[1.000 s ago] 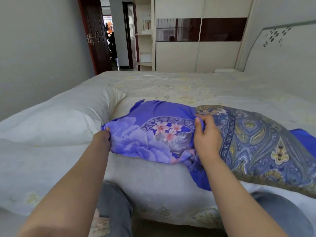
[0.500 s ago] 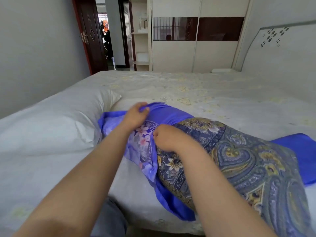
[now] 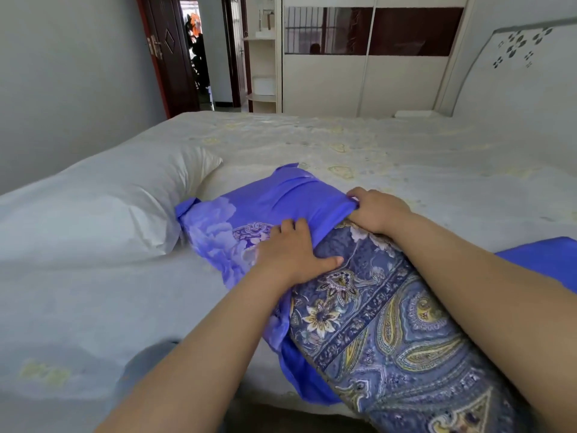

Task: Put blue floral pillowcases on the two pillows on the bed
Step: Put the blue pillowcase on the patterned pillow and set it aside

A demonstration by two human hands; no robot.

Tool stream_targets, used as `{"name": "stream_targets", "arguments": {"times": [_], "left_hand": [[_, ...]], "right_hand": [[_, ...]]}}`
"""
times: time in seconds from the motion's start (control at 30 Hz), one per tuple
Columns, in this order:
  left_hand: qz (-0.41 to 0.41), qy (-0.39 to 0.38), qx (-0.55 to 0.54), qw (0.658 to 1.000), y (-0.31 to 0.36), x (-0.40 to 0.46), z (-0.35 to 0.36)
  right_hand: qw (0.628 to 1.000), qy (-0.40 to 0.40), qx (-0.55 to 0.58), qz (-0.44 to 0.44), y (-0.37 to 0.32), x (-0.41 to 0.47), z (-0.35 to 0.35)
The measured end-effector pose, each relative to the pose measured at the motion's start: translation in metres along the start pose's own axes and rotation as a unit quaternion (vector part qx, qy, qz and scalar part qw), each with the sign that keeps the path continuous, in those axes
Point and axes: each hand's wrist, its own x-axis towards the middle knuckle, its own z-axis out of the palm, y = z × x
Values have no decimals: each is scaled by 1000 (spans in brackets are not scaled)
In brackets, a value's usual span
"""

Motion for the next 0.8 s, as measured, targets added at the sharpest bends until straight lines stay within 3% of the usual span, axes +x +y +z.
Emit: {"name": "stream_targets", "arguments": {"times": [0.13,0.23,0.3,0.4,0.47,0.53,0.67,0.8], "left_hand": [[-51,139,-52,988,-4,11,28],[-10,310,-66,949,-20,15,47],[17,372,-143,917,-33,19,48],[-15,387,-285,877,-47,38,14],[-27,386,-298,873,-49,57,-13],[-40,335,-282,898,-52,77,-32],[-30,151,-210,965,-41,83,-27],[126,160,-124,971,-1,53,8]], "right_hand": [[997,41,60,40,7,8,4],[991,87,95,24,10,2,5],[990,100,97,12,6,-5,-3],[983,141,114,-3,-10,-16,-24],[980,165,107,6,-16,-26,-36],[984,159,78,36,-15,-37,-43],[990,110,50,72,2,-49,-19],[964,198,149,100,8,-65,22]]}}
